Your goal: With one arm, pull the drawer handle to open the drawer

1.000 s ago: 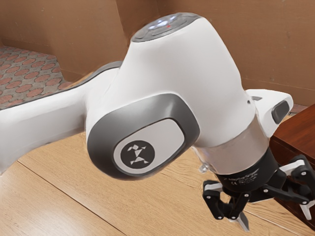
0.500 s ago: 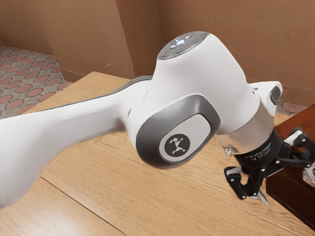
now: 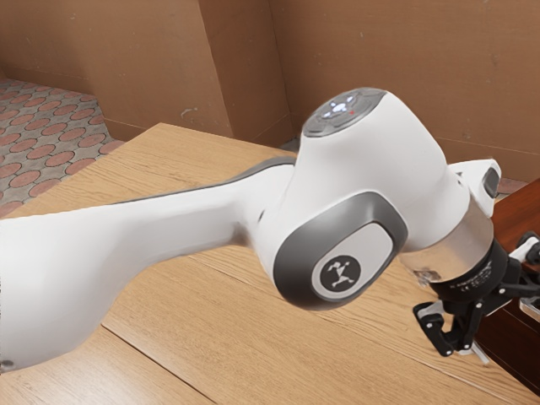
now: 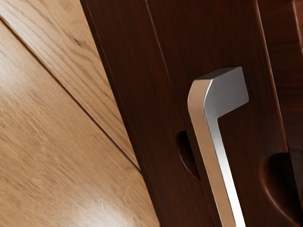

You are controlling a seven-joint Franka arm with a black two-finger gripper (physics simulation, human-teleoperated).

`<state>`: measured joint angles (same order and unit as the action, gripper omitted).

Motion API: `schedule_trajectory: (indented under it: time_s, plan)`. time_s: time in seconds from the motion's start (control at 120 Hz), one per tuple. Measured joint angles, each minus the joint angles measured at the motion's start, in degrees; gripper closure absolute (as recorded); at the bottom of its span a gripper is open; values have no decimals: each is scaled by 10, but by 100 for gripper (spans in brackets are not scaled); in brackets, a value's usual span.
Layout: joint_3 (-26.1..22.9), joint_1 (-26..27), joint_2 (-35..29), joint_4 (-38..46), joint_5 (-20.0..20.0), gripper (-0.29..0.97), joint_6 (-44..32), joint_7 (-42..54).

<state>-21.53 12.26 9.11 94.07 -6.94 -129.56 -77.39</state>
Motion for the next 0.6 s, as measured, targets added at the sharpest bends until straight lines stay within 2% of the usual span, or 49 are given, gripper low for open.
schedule_trajectory:
  time_s: [0.6]
  plan:
    - [0,8,21,0,0,3,-27,-16]
